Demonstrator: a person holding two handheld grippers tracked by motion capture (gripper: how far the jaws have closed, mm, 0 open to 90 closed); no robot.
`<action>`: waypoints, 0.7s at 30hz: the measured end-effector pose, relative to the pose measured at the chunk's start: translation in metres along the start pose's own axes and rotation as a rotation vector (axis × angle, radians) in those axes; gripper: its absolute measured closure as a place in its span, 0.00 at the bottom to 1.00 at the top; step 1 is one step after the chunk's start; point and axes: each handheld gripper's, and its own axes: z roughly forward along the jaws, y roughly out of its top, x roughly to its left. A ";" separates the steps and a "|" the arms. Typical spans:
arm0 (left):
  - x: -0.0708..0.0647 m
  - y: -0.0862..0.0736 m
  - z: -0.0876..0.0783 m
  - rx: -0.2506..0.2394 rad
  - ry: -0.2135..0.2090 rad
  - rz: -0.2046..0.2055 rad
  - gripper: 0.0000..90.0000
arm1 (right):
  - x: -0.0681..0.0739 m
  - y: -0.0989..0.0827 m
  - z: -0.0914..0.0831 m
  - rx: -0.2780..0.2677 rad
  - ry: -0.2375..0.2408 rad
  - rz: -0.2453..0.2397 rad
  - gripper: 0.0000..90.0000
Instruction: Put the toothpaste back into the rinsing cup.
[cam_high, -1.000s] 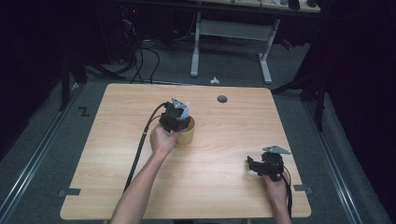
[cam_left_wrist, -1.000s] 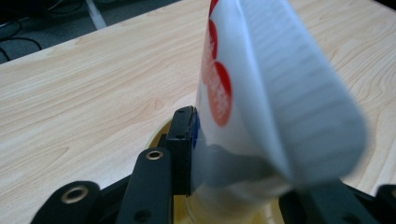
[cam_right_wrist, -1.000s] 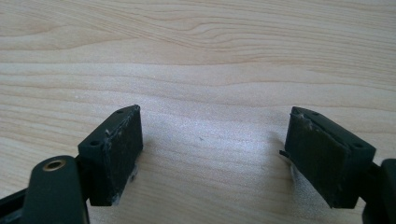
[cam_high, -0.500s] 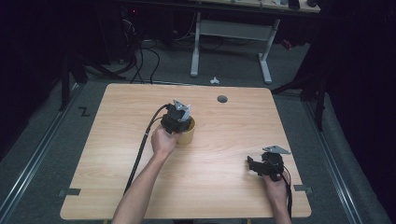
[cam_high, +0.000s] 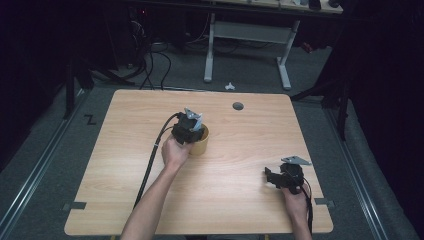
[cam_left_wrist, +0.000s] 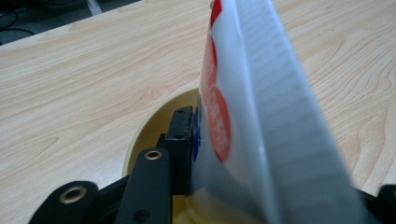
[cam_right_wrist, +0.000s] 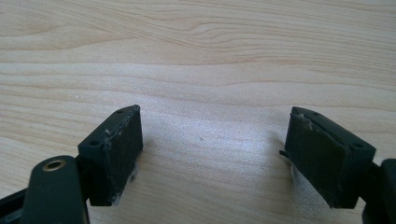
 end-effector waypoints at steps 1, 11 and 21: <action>0.000 -0.001 0.000 0.004 0.001 -0.003 0.72 | 0.000 0.000 0.000 0.000 0.000 0.000 0.22; 0.001 -0.003 -0.001 -0.006 0.006 -0.018 0.71 | 0.000 0.000 0.000 0.000 0.000 0.000 0.22; 0.000 -0.001 -0.004 -0.028 0.002 -0.011 0.68 | 0.000 0.000 0.000 0.000 0.000 0.000 0.22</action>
